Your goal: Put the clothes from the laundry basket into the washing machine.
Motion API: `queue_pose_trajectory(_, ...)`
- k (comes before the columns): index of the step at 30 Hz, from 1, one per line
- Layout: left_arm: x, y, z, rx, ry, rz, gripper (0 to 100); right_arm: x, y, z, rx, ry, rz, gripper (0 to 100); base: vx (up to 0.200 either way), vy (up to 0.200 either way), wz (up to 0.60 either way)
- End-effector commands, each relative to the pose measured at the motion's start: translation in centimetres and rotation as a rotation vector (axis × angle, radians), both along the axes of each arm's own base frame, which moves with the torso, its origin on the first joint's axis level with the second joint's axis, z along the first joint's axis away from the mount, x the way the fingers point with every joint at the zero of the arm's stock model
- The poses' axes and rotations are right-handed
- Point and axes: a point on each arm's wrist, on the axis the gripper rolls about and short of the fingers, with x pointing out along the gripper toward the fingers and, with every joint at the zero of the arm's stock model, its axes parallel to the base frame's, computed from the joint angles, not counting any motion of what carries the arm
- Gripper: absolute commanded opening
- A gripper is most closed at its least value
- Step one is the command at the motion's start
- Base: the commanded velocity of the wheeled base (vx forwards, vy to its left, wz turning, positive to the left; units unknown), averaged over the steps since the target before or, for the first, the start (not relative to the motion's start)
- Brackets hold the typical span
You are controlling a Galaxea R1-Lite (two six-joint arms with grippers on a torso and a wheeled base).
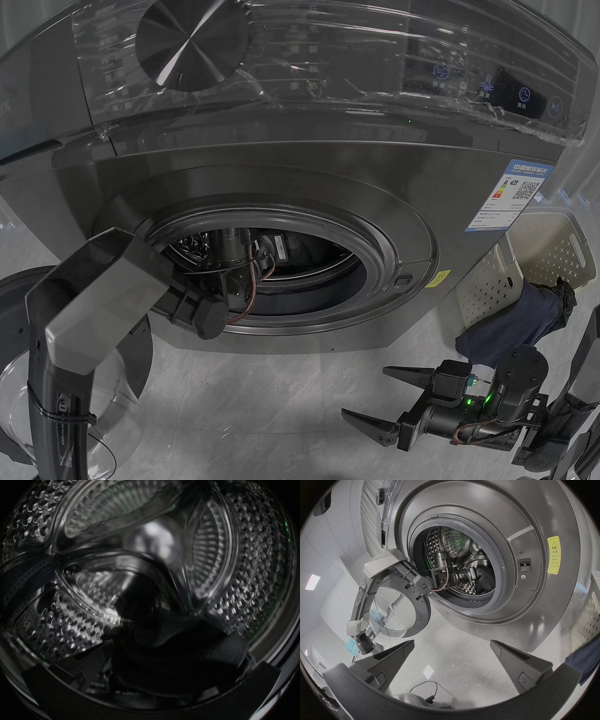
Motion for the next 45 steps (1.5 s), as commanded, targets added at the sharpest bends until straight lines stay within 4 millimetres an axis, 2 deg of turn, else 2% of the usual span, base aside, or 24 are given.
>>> queue_pose_trajectory(1, -3.7, 1.0, 1.9, 0.041, 0.071, -0.030, 100, 0.0, 0.1, -0.1, -0.002, 0.002, 0.003, 100, 0.000, 0.000, 0.00)
queue_pose_trajectory(2, -4.9, 0.8, 1.8, 0.054, 0.095, -0.050, 100, 0.0, 0.1, -0.1, -0.002, 0.002, 0.003, 100, 0.000, 0.000, 0.00)
queue_pose_trajectory(4, -6.0, 0.4, 1.6, 0.068, 0.116, -0.073, 100, -0.1, 0.0, -0.1, -0.002, 0.002, 0.003, 100, 0.000, 0.000, 0.00)
queue_pose_trajectory(8, -7.3, 0.2, 0.7, 0.099, 0.166, -0.100, 100, -0.1, 0.1, -0.1, -0.003, 0.003, 0.006, 100, 0.000, 0.000, 0.00)
queue_pose_trajectory(20, -7.1, -0.1, -0.1, 0.092, 0.172, -0.150, 100, -0.2, 0.2, -0.1, -0.004, 0.004, 0.012, 100, 0.000, 0.000, 0.00)
queue_pose_trajectory(23, -5.8, -0.6, -0.5, 0.069, 0.140, -0.147, 100, -0.2, 0.2, -0.1, -0.004, 0.004, 0.010, 100, 0.000, 0.000, 0.00)
queue_pose_trajectory(24, -5.3, -0.6, -0.8, 0.065, 0.135, -0.136, 0, -0.2, 0.2, -0.1, -0.004, 0.004, 0.010, 100, 0.000, 0.000, 0.00)
queue_pose_trajectory(26, -4.0, -0.9, -1.3, 0.052, 0.106, -0.113, 0, -0.2, 0.2, -0.2, -0.005, 0.005, 0.012, 100, 0.000, 0.000, 0.00)
queue_pose_trajectory(31, 0.8, -0.5, -3.5, -0.017, -0.033, 0.047, 0, -0.3, 0.3, -0.3, -0.009, 0.008, 0.015, 100, 0.000, 0.000, 0.00)
queue_pose_trajectory(33, 1.6, -0.5, -3.5, -0.030, -0.054, 0.063, 0, -0.3, 0.3, -0.3, -0.009, 0.008, 0.015, 100, 0.000, 0.000, 0.00)
queue_pose_trajectory(34, 2.4, -0.3, -2.9, -0.048, -0.085, 0.078, 0, -0.3, 0.3, -0.2, -0.008, 0.007, 0.015, 100, 0.000, 0.000, 0.00)
queue_pose_trajectory(38, 2.7, 0.1, -2.1, -0.061, -0.107, 0.088, 0, -0.3, 0.3, -0.3, -0.009, 0.008, 0.015, 100, 0.000, 0.000, 0.00)
queue_pose_trajectory(39, 2.3, 0.1, -2.2, -0.053, -0.092, 0.084, 100, -0.3, 0.3, -0.2, -0.008, 0.007, 0.015, 100, 0.000, 0.000, 0.00)
queue_pose_trajectory(41, 1.1, 0.0, -1.5, -0.048, -0.078, 0.072, 100, -0.3, 0.3, -0.3, -0.009, 0.008, 0.015, 100, 0.000, 0.000, 0.00)
queue_pose_trajectory(42, -0.5, -0.3, -0.8, -0.042, -0.053, 0.049, 100, -0.3, 0.3, -0.3, -0.010, 0.009, 0.015, 100, 0.000, 0.000, 0.00)
queue_pose_trajectory(43, -0.5, -0.3, -0.8, -0.042, -0.053, 0.049, 100, -0.3, 0.3, -0.3, -0.010, 0.009, 0.015, 100, 0.000, 0.000, 0.00)
queue_pose_trajectory(45, -2.7, -0.6, 0.1, -0.012, -0.001, 0.018, 100, -0.3, 0.3, -0.3, -0.010, 0.009, 0.016, 100, 0.000, 0.000, 0.00)
